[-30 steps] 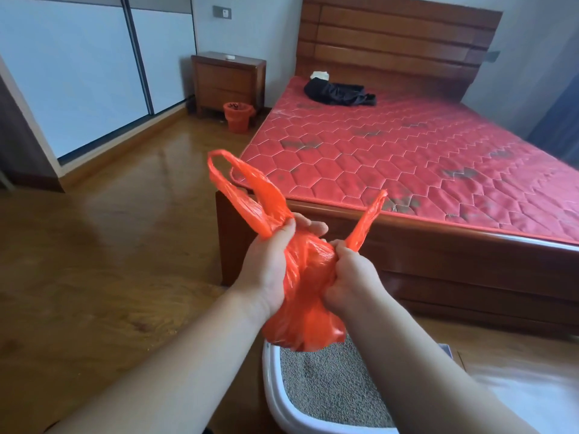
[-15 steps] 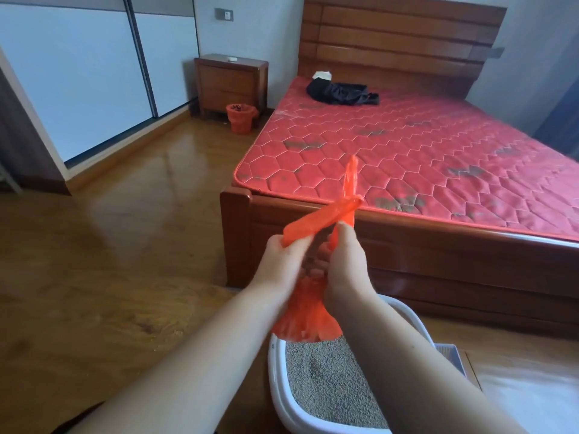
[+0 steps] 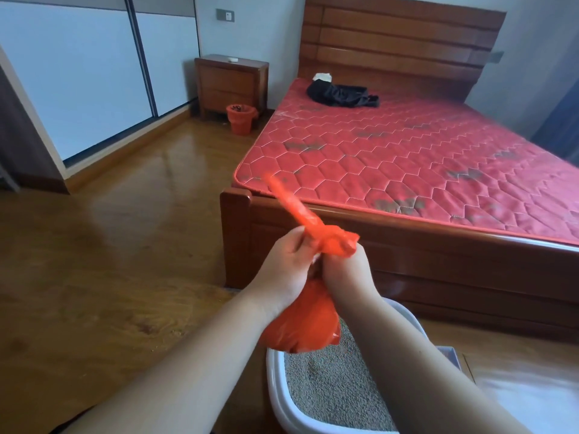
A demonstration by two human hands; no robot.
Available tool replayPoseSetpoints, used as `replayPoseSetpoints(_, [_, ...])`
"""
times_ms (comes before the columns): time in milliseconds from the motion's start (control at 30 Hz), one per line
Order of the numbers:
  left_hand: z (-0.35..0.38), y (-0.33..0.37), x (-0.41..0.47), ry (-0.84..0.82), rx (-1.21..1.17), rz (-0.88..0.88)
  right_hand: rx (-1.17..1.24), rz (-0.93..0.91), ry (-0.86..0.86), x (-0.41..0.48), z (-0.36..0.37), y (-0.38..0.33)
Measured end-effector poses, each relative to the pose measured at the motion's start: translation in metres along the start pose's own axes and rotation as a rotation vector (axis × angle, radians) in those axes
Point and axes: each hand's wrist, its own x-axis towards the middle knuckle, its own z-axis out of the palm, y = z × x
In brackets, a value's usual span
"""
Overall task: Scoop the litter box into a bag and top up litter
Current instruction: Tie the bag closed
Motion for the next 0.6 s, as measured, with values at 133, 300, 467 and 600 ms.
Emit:
replayPoseSetpoints(133, [-0.003,0.009,-0.001,-0.048,-0.052,-0.133,-0.103,-0.13,0.079,0.0,0.003,-0.002])
replayPoseSetpoints(300, [-0.015,0.01,-0.001,-0.072,-0.088,-0.342,-0.015,-0.147,-0.023,-0.008,0.008,-0.009])
replayPoseSetpoints(467, [-0.02,0.015,0.001,0.004,-0.218,-0.444,0.153,-0.133,-0.226,-0.011,0.007,-0.009])
replayPoseSetpoints(600, [-0.024,0.016,0.003,0.096,-0.31,-0.519,0.471,-0.126,-0.391,-0.017,0.009,-0.012])
